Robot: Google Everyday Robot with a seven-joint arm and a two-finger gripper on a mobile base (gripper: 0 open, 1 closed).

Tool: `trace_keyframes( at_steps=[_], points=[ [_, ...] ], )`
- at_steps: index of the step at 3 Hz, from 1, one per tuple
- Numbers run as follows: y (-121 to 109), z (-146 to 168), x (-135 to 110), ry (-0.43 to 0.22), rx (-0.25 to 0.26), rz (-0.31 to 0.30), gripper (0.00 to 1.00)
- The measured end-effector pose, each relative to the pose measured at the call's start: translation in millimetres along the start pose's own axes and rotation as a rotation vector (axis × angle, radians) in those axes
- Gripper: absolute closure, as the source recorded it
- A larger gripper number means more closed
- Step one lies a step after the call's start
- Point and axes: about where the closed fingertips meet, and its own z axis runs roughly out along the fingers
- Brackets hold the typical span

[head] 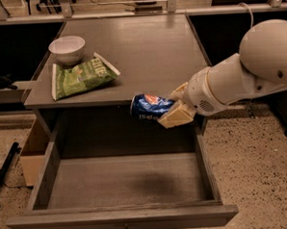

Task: Pick pepsi can from top drawer and place on counter

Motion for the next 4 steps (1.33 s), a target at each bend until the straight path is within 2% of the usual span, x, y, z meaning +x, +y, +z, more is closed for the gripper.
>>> trace_keyframes(
  at_steps=[1,2,3,4],
  points=[
    [-7.8,-15.7,-0.5,-0.028,0.073,0.026,1.00],
    [-31.6,-65.6,-0.6,-0.123,0.270,0.106,1.00],
    [-53.9,-105.7,2.3,-0.212,0.431,0.193,1.00],
    [-46.0,-113.5,-4.1,-0.235,0.467,0.184,1.00]
  ],
)
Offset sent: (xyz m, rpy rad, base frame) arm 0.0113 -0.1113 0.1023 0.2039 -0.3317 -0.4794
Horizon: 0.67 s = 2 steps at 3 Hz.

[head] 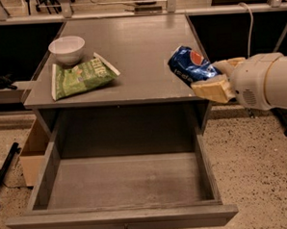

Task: Pick pepsi can from top drawer and place on counter

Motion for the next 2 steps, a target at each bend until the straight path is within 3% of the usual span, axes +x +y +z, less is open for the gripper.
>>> trace_keyframes(
  at_steps=[2],
  points=[
    [-0.2,12.3,1.1,-0.007,-0.002,0.032,1.00]
  ],
)
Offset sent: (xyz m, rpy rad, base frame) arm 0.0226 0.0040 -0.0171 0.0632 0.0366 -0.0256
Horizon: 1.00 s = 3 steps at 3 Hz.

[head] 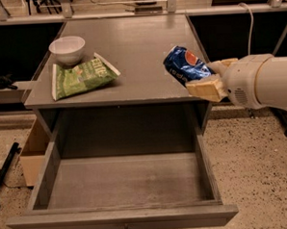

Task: Pick pepsi can from top drawer and place on counter

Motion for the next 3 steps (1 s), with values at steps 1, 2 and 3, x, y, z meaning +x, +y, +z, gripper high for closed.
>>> trace_keyframes(
  at_steps=[1,2,3],
  points=[
    [-9.1,13.8,-0.7,-0.001,0.002,0.017,1.00],
    [-44.5,59.2,-7.5,0.042,-0.003,0.023,1.00],
    [-42.3,56.8,-7.7,0.040,-0.004,0.021,1.00]
  ],
)
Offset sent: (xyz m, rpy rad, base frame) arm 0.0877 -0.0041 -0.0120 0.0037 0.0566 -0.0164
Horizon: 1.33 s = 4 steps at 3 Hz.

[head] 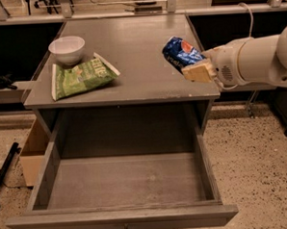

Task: Pick pepsi can from top drawer and place on counter

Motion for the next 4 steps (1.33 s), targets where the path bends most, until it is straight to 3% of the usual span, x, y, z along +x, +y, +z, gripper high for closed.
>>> trace_keyframes(
  at_steps=[3,4],
  points=[
    [25.9,42.4,-14.1,0.033,-0.041,-0.083,1.00],
    [23.8,60.5,-27.5,0.039,-0.042,-0.113,1.00]
  ],
)
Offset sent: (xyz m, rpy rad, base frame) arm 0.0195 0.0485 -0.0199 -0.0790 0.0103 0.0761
